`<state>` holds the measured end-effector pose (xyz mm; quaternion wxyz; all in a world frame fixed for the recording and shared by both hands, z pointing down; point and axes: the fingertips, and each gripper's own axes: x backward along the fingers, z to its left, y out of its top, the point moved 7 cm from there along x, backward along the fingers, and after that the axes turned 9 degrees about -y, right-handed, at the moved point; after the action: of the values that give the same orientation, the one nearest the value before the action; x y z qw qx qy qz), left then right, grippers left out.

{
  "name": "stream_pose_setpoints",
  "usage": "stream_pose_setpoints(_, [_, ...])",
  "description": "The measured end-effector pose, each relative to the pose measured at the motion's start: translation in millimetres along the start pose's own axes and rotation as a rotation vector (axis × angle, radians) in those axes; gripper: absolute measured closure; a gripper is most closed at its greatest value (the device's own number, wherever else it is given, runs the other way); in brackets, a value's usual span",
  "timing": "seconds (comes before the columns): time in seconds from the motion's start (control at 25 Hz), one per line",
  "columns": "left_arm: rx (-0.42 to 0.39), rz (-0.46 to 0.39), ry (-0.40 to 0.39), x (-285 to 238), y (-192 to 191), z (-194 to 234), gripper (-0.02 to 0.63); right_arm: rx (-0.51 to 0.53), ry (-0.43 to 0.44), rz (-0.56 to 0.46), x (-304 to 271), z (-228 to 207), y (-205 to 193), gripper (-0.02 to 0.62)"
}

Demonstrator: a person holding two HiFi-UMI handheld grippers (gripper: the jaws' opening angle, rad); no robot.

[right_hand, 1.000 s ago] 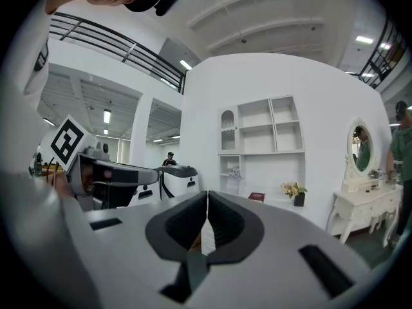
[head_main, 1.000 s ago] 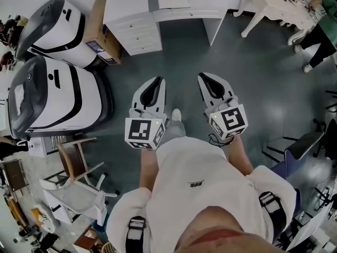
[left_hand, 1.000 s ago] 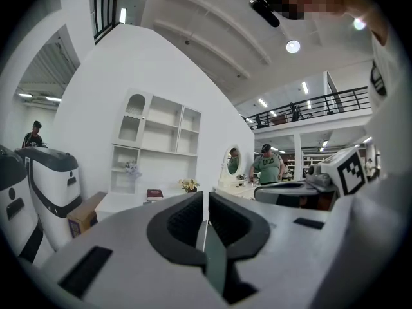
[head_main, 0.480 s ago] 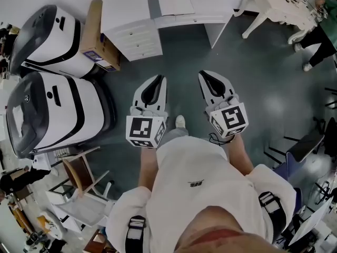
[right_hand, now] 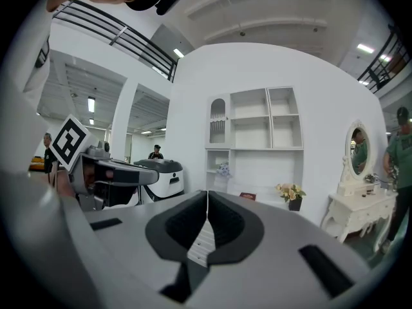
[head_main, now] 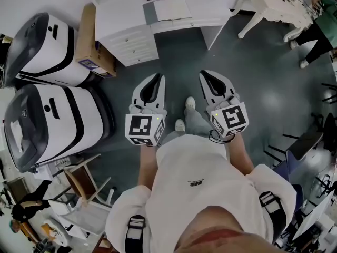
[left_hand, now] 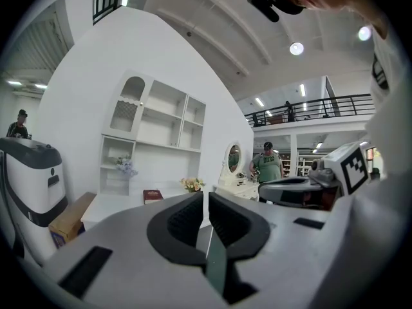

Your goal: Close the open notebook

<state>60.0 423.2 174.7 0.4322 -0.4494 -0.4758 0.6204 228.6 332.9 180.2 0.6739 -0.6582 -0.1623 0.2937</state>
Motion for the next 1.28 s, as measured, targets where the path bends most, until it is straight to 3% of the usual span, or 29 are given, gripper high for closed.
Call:
stream_pose_setpoints(0.48, [-0.016,0.002,0.001,-52,6,40,0.606,-0.001,-0.003,-0.007,-59,-31,0,0.598])
stream_pose_setpoints(1.28, [0.053,0.037,0.057,-201,20,158,0.606,-0.033,0.098,0.058,-248,-112,-3,0.598])
